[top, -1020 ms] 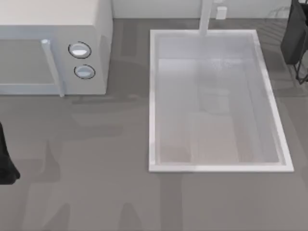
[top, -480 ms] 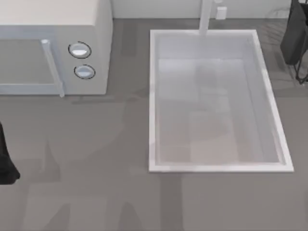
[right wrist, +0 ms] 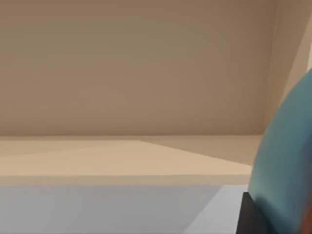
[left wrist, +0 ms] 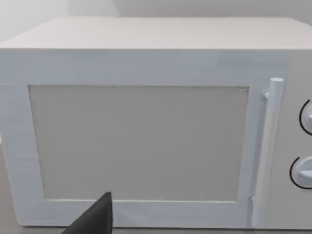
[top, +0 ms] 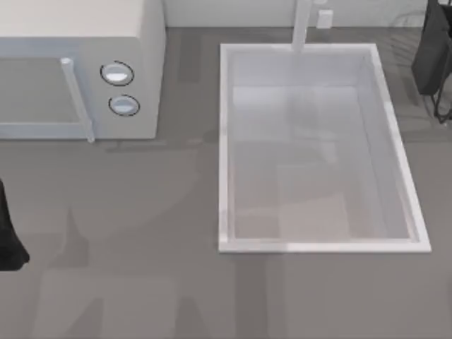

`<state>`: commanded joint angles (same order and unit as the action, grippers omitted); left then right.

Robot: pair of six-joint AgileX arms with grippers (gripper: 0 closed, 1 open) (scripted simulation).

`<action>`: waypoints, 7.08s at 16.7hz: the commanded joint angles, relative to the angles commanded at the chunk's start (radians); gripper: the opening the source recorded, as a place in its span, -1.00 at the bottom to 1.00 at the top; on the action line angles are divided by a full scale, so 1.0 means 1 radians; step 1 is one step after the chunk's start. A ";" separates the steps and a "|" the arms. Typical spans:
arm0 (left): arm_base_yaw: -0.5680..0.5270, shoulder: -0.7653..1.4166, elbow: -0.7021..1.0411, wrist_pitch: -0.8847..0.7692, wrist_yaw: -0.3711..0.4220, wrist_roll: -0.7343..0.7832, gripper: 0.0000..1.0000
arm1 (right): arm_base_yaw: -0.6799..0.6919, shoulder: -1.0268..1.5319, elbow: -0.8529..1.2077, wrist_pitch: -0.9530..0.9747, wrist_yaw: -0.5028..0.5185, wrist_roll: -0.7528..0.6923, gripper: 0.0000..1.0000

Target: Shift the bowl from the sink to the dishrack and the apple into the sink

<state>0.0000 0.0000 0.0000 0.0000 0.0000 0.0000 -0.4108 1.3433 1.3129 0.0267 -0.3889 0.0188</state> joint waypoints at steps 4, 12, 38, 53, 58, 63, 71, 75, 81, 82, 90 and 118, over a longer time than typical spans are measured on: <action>0.000 0.000 0.000 0.000 0.000 0.000 1.00 | 0.021 0.126 -0.067 0.193 0.023 0.000 -1.00; 0.000 0.000 0.000 0.000 0.000 0.000 1.00 | 0.089 0.412 -0.291 0.721 0.097 -0.003 -1.00; 0.000 0.000 0.000 0.000 0.000 0.000 1.00 | 0.104 0.454 -0.334 0.796 0.112 -0.003 1.00; 0.000 0.000 0.000 0.000 0.000 0.000 1.00 | 0.201 -0.128 -0.650 0.531 0.204 -0.009 1.00; 0.000 0.000 0.000 0.000 0.000 0.000 1.00 | 0.278 -0.621 -0.918 0.302 0.274 -0.026 1.00; 0.000 0.000 0.000 0.000 0.000 0.000 1.00 | 0.355 -1.069 -1.161 0.098 0.341 -0.030 1.00; 0.000 0.000 0.000 0.000 0.000 0.000 1.00 | 0.411 -1.343 -1.313 -0.027 0.389 -0.019 1.00; 0.000 0.000 0.000 0.000 0.000 0.000 1.00 | 0.411 -1.343 -1.313 -0.027 0.389 -0.019 1.00; 0.000 0.000 0.000 0.000 0.000 0.000 1.00 | 0.411 -1.343 -1.313 -0.027 0.389 -0.019 1.00; 0.000 0.000 0.000 0.000 0.000 0.000 1.00 | 0.411 -1.343 -1.313 -0.027 0.389 -0.019 1.00; 0.000 0.000 0.000 0.000 0.000 0.000 1.00 | 0.411 -1.343 -1.313 -0.027 0.389 -0.019 1.00; 0.000 0.000 0.000 0.000 0.000 0.000 1.00 | 0.141 0.249 -0.177 -1.004 0.395 -0.279 1.00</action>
<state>0.0000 0.0000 0.0000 0.0000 0.0000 0.0000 -0.2702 1.5928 1.1360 -0.9769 0.0060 -0.2604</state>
